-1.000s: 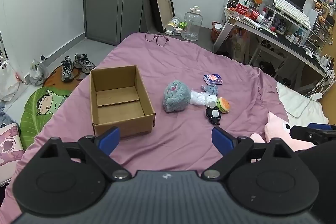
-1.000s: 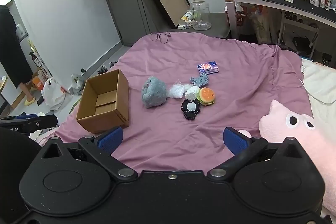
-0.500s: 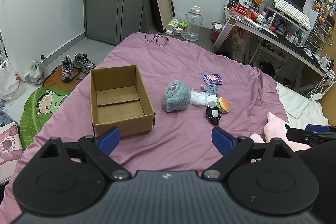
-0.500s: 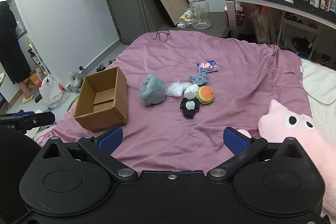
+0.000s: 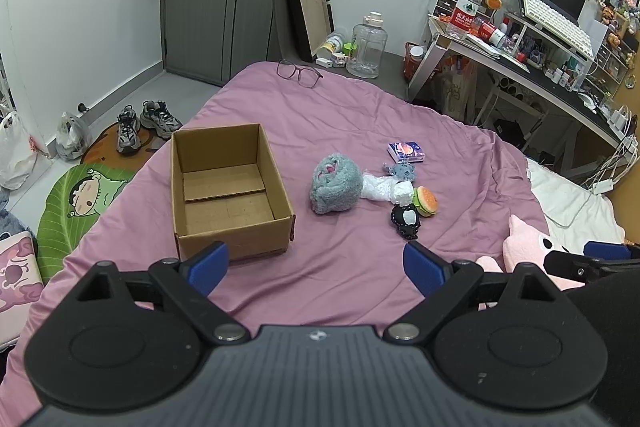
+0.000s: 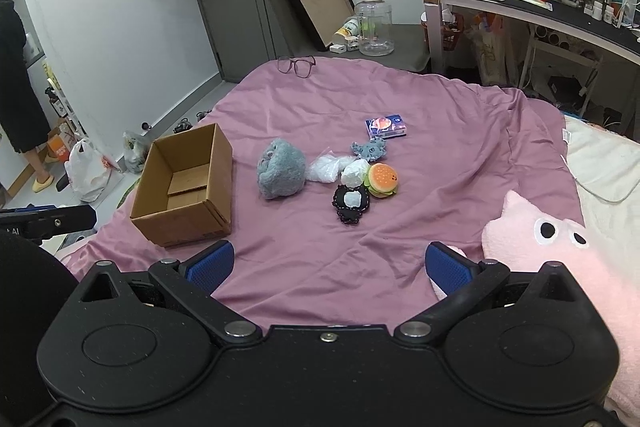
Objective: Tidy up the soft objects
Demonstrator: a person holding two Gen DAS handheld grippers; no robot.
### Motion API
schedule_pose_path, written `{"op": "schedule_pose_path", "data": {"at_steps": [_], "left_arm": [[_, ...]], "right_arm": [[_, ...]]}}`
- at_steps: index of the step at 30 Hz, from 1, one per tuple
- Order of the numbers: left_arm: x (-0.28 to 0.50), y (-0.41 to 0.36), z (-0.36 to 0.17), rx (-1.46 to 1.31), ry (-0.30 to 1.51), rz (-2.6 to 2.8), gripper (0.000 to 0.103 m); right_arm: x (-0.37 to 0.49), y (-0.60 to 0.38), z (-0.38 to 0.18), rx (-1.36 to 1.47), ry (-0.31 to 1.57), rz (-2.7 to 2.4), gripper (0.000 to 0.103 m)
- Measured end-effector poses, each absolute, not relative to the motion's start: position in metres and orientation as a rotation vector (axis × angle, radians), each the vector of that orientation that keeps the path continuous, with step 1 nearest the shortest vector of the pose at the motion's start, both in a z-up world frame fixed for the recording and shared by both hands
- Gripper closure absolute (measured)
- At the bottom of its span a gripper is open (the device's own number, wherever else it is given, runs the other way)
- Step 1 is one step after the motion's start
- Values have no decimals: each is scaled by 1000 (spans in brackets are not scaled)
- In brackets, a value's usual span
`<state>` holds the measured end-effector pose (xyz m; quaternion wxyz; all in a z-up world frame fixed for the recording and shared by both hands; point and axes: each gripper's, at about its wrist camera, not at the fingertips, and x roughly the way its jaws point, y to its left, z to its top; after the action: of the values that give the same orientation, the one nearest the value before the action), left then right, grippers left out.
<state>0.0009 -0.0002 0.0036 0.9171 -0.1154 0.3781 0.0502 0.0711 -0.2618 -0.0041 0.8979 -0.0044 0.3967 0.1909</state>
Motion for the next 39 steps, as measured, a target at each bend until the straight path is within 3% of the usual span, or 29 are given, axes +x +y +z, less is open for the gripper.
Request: {"op": "schedule_pose_path", "data": {"at_steps": [39], "left_arm": [[2,1,3,-250,782,98,10]], "right_arm": [[74,-264,-3,-8,822,390,0]]}}
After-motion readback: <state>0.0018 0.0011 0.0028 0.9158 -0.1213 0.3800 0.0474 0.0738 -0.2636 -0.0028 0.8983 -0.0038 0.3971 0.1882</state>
